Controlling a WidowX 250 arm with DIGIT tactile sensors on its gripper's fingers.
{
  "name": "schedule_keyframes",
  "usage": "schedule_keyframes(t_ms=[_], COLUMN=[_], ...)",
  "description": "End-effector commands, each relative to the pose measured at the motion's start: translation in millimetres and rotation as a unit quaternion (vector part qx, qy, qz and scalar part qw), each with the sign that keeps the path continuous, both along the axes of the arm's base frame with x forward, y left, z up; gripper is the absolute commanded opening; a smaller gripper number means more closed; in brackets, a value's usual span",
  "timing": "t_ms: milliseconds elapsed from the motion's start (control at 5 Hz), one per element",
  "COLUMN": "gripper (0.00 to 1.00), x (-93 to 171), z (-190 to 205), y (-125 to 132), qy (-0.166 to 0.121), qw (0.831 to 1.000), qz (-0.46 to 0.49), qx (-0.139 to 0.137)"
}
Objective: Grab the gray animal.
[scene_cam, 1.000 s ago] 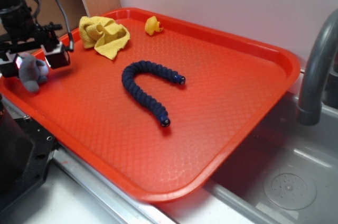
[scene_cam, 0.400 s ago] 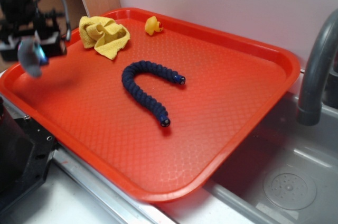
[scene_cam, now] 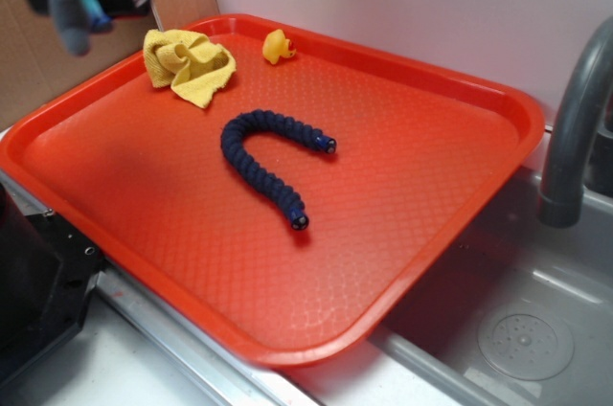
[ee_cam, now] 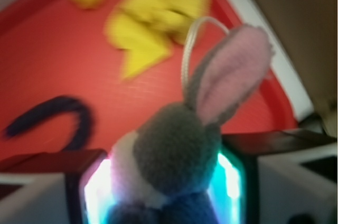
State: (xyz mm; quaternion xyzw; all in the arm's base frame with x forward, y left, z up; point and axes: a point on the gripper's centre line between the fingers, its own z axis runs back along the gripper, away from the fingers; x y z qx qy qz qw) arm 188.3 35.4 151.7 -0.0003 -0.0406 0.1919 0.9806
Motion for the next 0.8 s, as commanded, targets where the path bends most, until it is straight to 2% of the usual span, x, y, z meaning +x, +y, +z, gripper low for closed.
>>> schedule_keyframes(t_ms=[0,200,400,600], gripper=[0.00,0.00,0.00,0.00], x=[-14,-20,-18,-21], z=[29,35,40,41], y=[-58,-58,-38,-14], qy=[-0.005,0.001,0.005,0.007], qw=[0.979,0.979,0.987,0.993], qz=[-0.194,-0.193,-0.153,-0.112], qx=[0.063,0.067,0.042,0.037])
